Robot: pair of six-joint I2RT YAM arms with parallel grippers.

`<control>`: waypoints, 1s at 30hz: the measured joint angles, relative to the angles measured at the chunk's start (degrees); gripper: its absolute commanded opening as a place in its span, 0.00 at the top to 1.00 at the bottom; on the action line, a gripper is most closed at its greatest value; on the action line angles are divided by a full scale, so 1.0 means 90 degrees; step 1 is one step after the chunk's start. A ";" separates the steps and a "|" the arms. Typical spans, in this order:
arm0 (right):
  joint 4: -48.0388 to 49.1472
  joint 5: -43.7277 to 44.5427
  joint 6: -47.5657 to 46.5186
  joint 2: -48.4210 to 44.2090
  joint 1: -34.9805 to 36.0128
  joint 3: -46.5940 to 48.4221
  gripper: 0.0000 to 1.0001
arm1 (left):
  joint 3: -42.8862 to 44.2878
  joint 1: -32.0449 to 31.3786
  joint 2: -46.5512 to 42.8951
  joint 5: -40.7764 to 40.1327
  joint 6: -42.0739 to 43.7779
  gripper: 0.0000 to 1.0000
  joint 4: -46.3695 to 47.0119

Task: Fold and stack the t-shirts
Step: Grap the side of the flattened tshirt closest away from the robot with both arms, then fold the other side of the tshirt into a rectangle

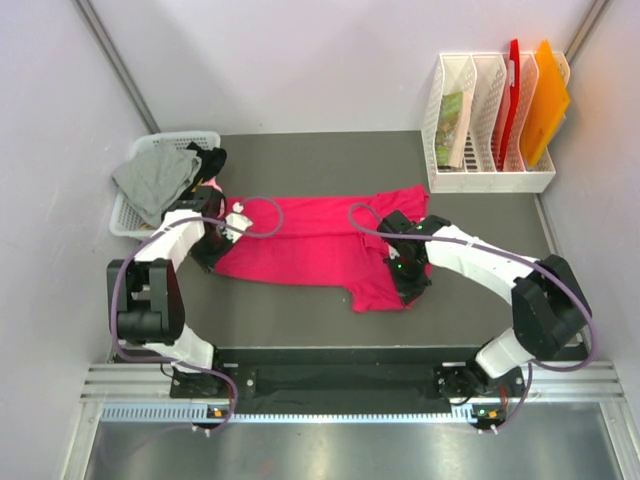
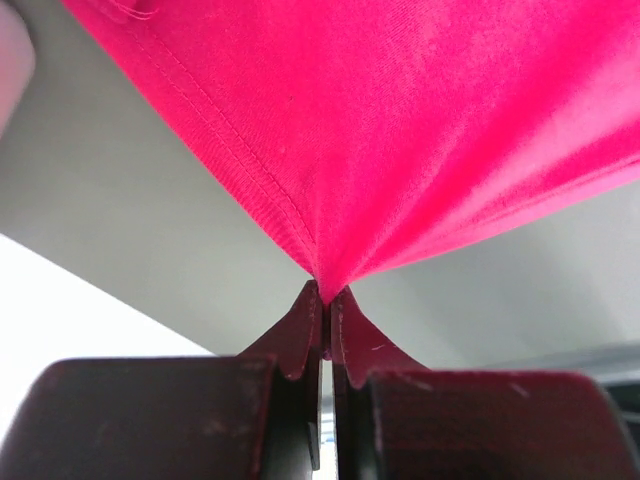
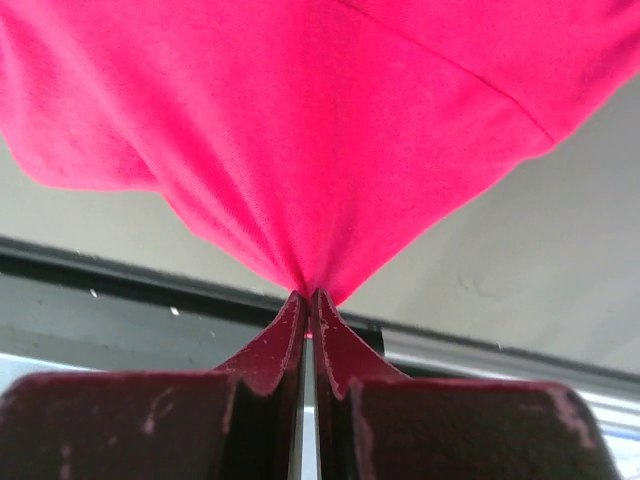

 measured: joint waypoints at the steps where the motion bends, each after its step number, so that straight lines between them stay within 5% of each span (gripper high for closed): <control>1: -0.0075 0.0000 0.0000 -0.0090 0.0000 -0.0041 1.00 | -0.0002 0.0000 -0.0107 0.0024 0.0002 1.00 -0.0107; 17: -0.1377 -0.0141 0.0019 -0.1260 -0.0053 -0.0177 1.00 | -0.0335 -0.0002 -0.1168 0.0393 0.0282 1.00 -0.1819; 30: -0.0918 -0.0117 -0.0160 0.0797 -0.1120 0.2222 1.00 | 0.1154 0.0000 0.1294 0.0391 0.0289 1.00 -0.1149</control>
